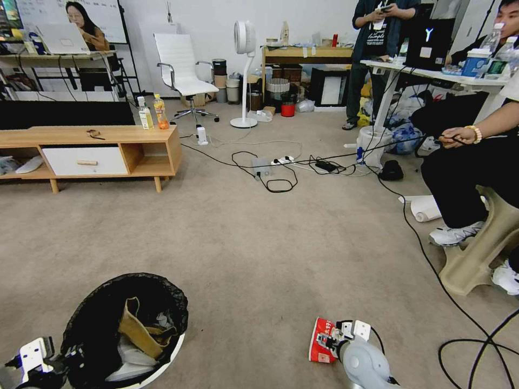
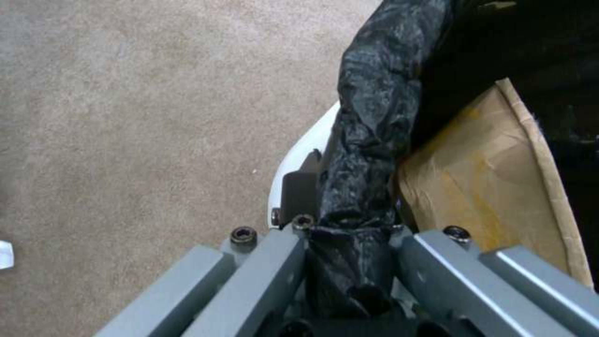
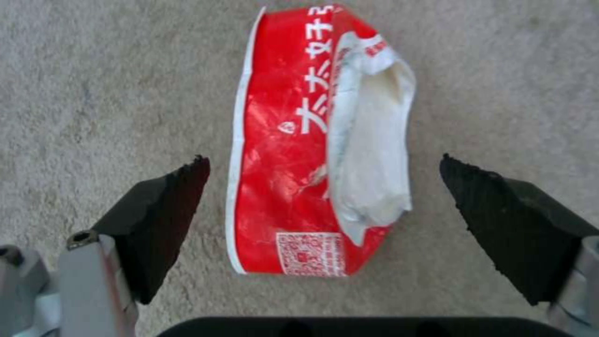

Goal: Pick up the trash bin and place the garbage on the floor into it.

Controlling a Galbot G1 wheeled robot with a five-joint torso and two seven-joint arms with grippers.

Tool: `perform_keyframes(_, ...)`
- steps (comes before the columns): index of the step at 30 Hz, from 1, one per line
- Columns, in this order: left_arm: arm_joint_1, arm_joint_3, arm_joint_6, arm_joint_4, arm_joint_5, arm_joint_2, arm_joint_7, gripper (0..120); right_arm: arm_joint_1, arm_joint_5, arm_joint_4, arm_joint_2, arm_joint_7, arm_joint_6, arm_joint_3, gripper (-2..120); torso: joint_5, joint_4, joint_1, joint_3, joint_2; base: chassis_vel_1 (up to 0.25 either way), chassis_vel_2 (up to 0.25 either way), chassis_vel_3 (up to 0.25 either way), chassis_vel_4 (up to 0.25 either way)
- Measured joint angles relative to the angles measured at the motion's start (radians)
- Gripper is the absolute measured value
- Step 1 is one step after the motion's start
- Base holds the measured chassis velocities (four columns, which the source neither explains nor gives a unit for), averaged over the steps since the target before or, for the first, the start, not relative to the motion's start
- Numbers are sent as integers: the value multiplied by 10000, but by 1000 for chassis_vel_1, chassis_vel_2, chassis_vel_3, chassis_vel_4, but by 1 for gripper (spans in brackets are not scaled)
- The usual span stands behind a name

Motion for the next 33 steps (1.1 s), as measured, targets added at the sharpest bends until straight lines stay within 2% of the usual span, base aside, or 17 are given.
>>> perform_keyframes(9,-26,-9,-12,99,-28,53,-2,1,337,-304,-627,471,-283,211,-254,93,0,1,0,0,0,0,0,0,0)
perform_keyframes(33,-91,5,-54,232,-37,64,-5,1,728,-807,-1776,661,-707,592,-330,93,1,0,0,0,0,0,0,0,0)
